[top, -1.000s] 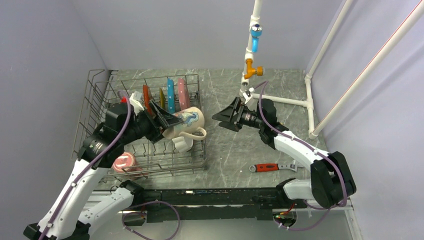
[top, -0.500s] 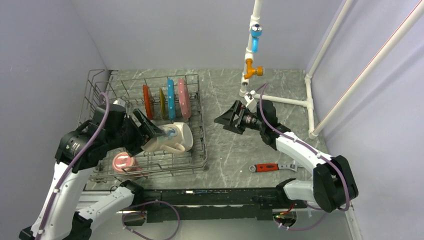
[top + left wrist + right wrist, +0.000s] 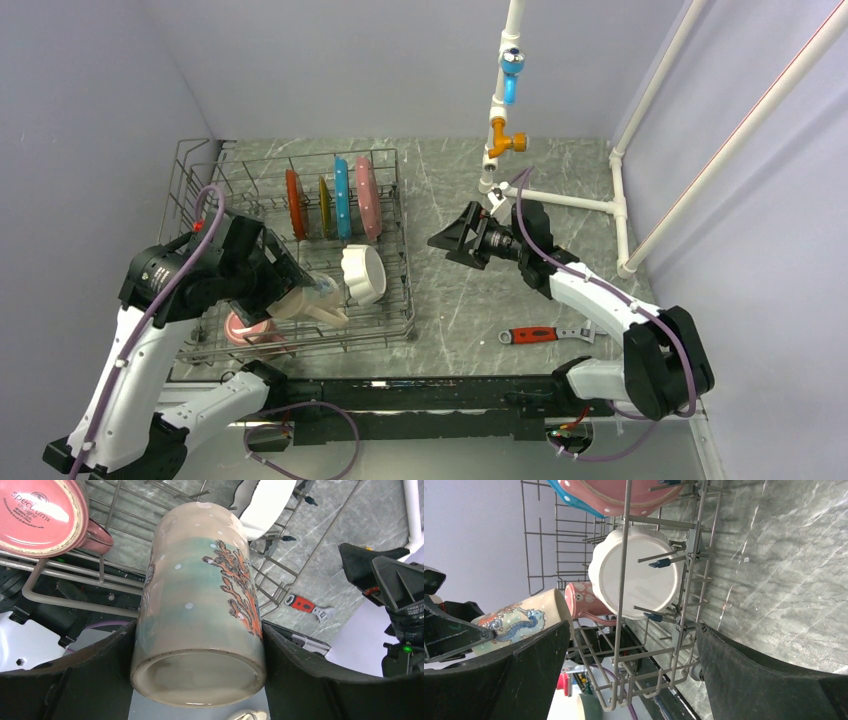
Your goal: Load the mixed dishes into the dish rack
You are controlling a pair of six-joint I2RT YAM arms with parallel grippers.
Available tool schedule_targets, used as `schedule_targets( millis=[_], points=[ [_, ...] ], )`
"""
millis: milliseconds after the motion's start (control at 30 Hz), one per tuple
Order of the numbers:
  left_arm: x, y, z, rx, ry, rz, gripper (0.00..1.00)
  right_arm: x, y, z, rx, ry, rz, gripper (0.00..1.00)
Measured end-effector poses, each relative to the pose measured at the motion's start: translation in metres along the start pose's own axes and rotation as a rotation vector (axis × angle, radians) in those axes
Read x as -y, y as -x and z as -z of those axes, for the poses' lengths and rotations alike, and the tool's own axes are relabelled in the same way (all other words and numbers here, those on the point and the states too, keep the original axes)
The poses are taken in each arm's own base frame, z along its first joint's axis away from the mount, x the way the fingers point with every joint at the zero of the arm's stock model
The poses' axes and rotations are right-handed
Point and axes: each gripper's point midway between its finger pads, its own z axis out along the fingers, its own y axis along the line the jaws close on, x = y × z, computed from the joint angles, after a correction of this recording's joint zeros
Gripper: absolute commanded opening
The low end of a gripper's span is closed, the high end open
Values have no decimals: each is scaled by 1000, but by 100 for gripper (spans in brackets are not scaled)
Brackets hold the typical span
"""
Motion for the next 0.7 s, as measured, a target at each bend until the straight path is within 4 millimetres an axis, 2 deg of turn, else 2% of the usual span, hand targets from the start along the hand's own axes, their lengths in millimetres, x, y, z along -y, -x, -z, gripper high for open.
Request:
schedule_targets(
  millis=[333,700],
  points=[
    [-5,8,-16,39,84,113,0,9,-3,-3,-9,-12,-18,98],
    [-19,5,-38,33,189,186,0,17,-2,-4,-7,-18,-32,97]
  ],
)
